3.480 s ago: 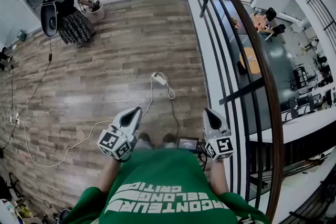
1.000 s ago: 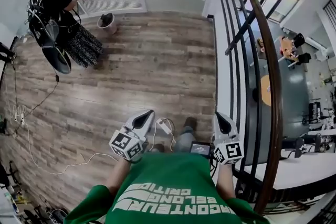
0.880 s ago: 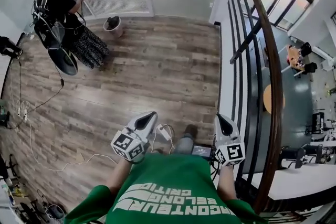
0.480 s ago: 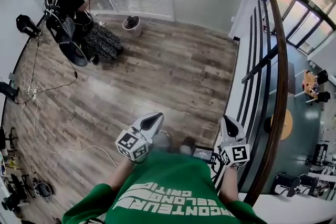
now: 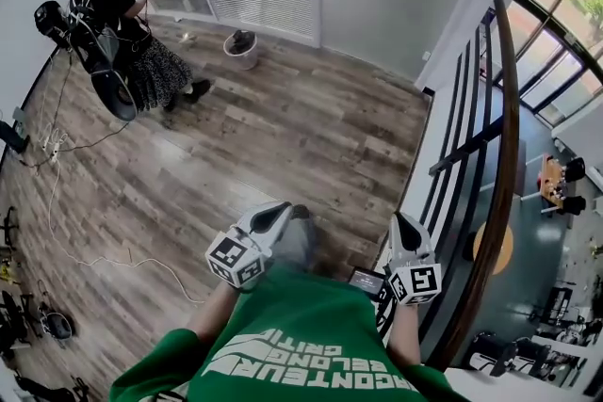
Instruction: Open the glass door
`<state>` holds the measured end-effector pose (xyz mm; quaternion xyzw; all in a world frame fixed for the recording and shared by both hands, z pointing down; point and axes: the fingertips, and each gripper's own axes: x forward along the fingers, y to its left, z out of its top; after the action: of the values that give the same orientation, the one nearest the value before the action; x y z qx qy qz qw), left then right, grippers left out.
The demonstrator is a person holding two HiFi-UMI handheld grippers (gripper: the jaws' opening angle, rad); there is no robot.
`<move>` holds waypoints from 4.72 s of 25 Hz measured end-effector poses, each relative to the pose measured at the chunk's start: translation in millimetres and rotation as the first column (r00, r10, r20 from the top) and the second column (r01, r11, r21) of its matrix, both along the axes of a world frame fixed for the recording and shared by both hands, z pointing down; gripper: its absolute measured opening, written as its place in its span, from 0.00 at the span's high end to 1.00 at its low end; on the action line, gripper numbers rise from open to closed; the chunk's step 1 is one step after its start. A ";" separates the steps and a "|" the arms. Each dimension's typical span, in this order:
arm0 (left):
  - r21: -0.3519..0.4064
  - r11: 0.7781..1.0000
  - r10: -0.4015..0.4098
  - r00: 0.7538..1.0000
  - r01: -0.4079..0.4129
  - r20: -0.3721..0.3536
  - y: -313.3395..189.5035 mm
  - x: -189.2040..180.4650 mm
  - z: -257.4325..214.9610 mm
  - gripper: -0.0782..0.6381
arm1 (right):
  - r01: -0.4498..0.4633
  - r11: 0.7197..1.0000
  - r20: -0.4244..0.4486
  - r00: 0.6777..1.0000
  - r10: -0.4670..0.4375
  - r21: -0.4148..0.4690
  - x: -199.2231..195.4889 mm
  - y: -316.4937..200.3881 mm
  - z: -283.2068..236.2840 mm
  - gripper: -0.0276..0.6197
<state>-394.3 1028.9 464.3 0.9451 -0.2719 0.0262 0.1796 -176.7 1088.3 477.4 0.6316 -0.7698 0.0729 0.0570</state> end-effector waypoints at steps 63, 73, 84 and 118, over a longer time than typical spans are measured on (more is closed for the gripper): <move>-0.028 0.969 -0.245 0.969 0.244 -0.041 -737.5 181.7 13.9 0.87 | 0.287 0.955 -0.107 0.950 -0.293 -0.071 194.7 -817.4 18.0 0.97; -0.018 0.983 -0.184 0.980 0.183 -0.070 -841.9 211.1 14.3 0.87 | 0.264 0.961 -0.139 0.952 -0.274 -0.084 210.4 -915.0 15.8 0.97; -0.014 0.992 -0.128 0.988 0.127 -0.080 -951.4 210.3 11.5 0.87 | 0.197 0.973 -0.143 0.966 -0.214 -0.123 220.3 -1010.9 22.6 0.97; -0.005 0.966 -0.260 0.964 0.260 -0.053 -1064.1 211.1 -12.0 0.87 | 0.306 0.931 -0.217 0.912 -0.347 -0.201 239.5 -1174.4 16.2 0.93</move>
<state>-183.2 -35.2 452.3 0.9018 -0.3886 -0.0231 0.1877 62.8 -86.1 493.6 0.4908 -0.8429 0.0448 0.2158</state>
